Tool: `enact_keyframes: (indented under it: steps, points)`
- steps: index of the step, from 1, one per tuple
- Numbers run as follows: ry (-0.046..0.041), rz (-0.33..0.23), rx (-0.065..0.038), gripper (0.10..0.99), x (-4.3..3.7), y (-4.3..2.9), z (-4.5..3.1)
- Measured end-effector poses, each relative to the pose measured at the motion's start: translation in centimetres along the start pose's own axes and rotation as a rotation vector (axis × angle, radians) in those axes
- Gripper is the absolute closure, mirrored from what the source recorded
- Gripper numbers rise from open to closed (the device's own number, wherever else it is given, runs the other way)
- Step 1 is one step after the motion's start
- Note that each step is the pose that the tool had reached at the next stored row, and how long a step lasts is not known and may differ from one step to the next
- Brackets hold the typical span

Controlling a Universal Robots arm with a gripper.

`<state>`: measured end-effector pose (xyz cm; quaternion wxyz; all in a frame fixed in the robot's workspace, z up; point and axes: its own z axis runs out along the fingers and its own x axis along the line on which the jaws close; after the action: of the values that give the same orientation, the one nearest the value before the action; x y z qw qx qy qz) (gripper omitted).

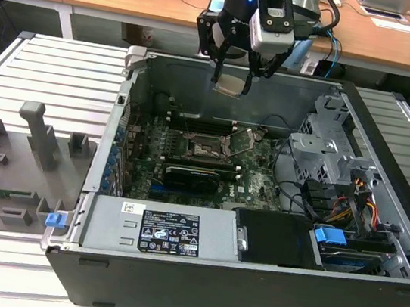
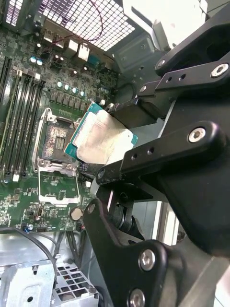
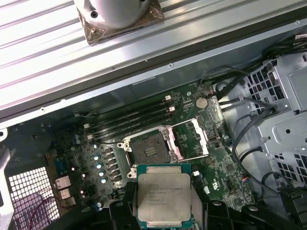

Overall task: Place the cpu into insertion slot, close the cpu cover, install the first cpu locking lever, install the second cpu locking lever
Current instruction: 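Place the cpu into insertion slot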

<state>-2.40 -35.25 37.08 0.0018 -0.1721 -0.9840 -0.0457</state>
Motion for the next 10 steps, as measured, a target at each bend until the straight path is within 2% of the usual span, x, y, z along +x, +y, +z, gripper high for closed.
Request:
enact_keyframes:
  steps: [10]
  points:
    - [-0.0034,0.038,-0.001,0.549,0.00,0.00,0.00]
